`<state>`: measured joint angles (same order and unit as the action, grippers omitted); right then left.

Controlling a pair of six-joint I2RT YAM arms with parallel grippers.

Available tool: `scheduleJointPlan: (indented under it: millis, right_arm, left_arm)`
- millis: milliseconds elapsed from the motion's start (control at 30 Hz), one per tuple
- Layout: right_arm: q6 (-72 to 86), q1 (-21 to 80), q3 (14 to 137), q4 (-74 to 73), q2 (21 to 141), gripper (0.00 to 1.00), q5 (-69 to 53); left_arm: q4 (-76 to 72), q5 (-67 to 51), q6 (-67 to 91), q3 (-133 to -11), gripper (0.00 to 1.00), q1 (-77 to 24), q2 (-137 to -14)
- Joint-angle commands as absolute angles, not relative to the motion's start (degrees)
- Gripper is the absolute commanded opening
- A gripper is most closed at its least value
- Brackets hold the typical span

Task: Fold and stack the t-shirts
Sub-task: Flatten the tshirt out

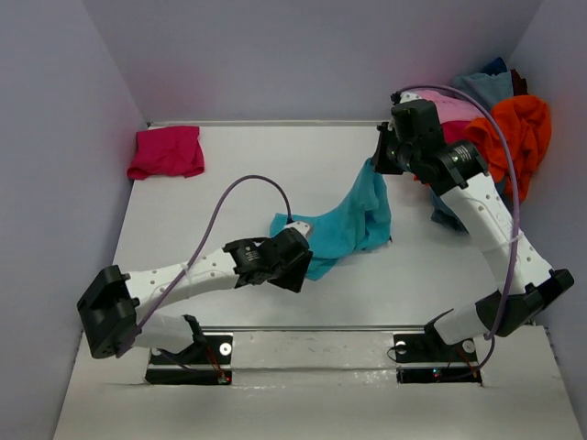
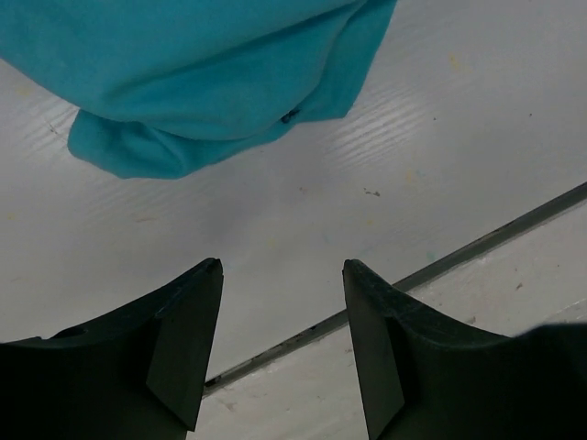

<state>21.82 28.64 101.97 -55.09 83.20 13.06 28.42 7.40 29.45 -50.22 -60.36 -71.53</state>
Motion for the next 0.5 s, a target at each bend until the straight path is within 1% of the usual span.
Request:
scheduleJointPlan:
  millis: [0, 467]
  right_arm:
    - [21.97, 29.09, 101.87, -51.33, 82.35, 0.07, 12.92]
    - [22.32, 29.09, 101.95, -51.07, 83.06, 0.07, 12.39]
  left_arm:
    - [28.13, 5.72, 27.96, -53.87, 0.67, -60.64, -76.00]
    - [28.13, 4.75, 18.03, -63.98, 0.67, -60.64, -90.96]
